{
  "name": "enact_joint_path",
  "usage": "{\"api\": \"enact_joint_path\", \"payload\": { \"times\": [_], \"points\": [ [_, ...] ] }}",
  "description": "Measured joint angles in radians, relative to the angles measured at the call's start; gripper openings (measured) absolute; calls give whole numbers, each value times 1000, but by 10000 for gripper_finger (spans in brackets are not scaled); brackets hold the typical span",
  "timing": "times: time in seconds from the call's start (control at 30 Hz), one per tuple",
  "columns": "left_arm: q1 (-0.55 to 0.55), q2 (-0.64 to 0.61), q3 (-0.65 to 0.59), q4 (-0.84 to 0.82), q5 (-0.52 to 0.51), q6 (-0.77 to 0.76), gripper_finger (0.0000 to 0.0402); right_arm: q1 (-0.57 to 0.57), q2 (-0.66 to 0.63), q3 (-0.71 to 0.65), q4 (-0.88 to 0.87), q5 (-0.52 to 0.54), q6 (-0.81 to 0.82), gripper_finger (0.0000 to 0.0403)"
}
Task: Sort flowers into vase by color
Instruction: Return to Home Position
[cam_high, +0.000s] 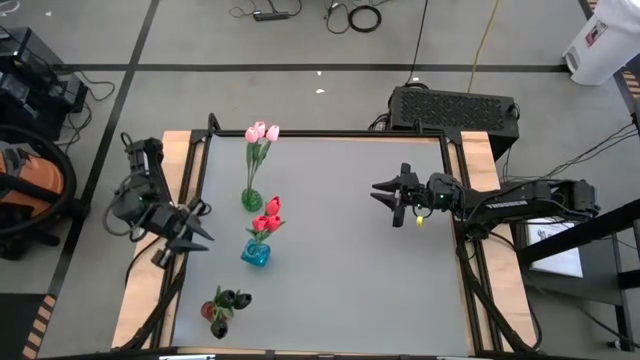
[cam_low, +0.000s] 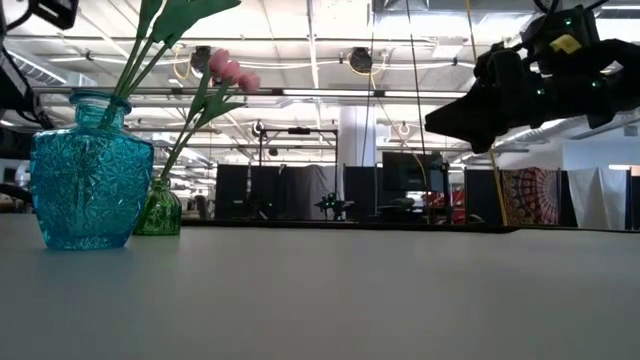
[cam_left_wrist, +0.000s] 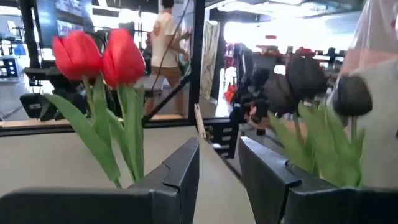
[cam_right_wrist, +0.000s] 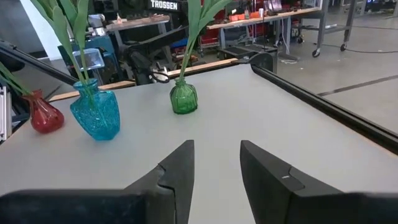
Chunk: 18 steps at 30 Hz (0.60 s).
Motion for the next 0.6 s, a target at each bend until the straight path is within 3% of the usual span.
{"api": "enact_joint_path", "payload": {
  "times": [0.23, 0.6],
  "points": [
    [0, 0, -53, 2, 0, -16, 118, 0, 0, 0, -13, 5, 0, 121],
    [0, 0, -160, 1, -49, -187, 118, 0, 0, 0, -35, 12, 0, 121]
  ]
}}
